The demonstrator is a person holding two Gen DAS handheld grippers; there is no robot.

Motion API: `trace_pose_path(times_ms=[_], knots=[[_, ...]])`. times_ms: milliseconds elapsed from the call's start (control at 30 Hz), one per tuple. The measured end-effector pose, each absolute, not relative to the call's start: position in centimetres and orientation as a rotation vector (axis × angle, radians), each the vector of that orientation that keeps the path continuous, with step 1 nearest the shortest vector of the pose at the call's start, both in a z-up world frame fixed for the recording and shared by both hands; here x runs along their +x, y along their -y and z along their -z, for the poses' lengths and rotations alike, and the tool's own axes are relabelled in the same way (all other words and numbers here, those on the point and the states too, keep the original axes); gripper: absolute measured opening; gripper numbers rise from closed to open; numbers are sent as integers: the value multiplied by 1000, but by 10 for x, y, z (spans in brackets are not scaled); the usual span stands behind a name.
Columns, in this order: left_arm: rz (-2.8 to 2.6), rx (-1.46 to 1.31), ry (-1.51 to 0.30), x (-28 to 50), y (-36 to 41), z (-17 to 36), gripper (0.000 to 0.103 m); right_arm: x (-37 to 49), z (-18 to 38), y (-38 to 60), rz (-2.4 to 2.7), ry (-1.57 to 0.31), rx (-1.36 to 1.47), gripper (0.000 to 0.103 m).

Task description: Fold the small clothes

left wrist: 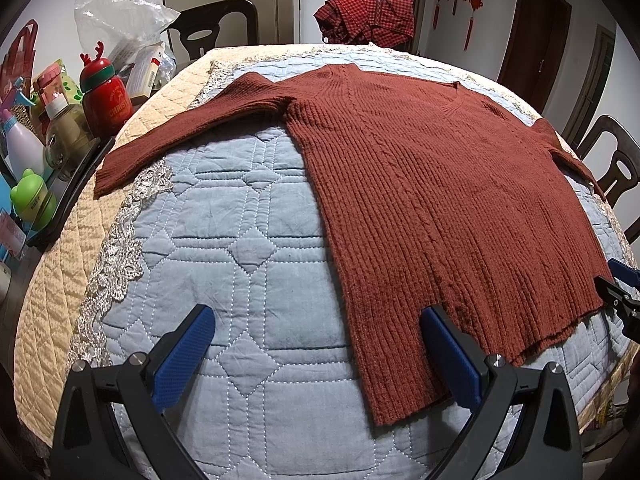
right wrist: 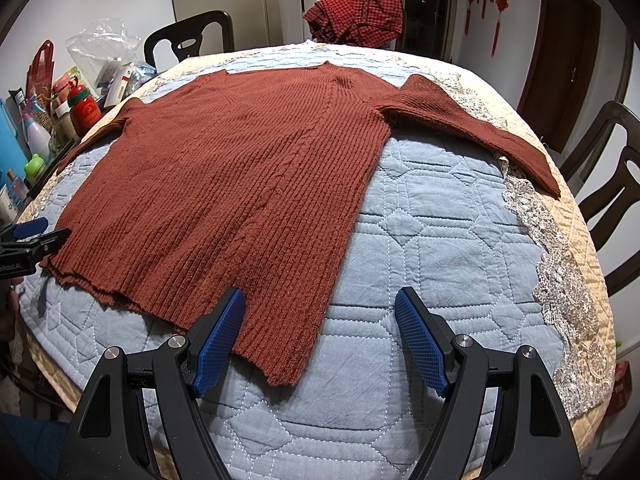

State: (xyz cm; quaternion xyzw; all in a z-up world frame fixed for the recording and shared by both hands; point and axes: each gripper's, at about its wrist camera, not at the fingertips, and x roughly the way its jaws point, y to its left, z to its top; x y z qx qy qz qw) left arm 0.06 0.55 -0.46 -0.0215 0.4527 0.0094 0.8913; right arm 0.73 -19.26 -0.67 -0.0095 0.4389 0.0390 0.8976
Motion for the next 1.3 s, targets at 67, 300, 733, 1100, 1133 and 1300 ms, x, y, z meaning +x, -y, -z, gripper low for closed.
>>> trace_pose_path(times_ms=[67,300,733,1100,1133,1300], knots=[[-23,-46,-936,-1,-7,6,103,8,7,193,-81,-911,-17,77],[-23,-45,-933,-3,-8,7,103,10,7,193,-81,-919,-19,77],[-24,-35,-941,-5,-4,3,103,17,7,194,-88,-942,-18,77],[-41,-51,-928,-5,-3,1,103,14,5,198,-105,-938,-10,77],[-42,-54,-932,-5,-3,0,103,13,4,198,-105,-936,-9,77],[-7,-110,-929,-1,-11,-7,103,10,-9,195,-115,-895,-12,77]])
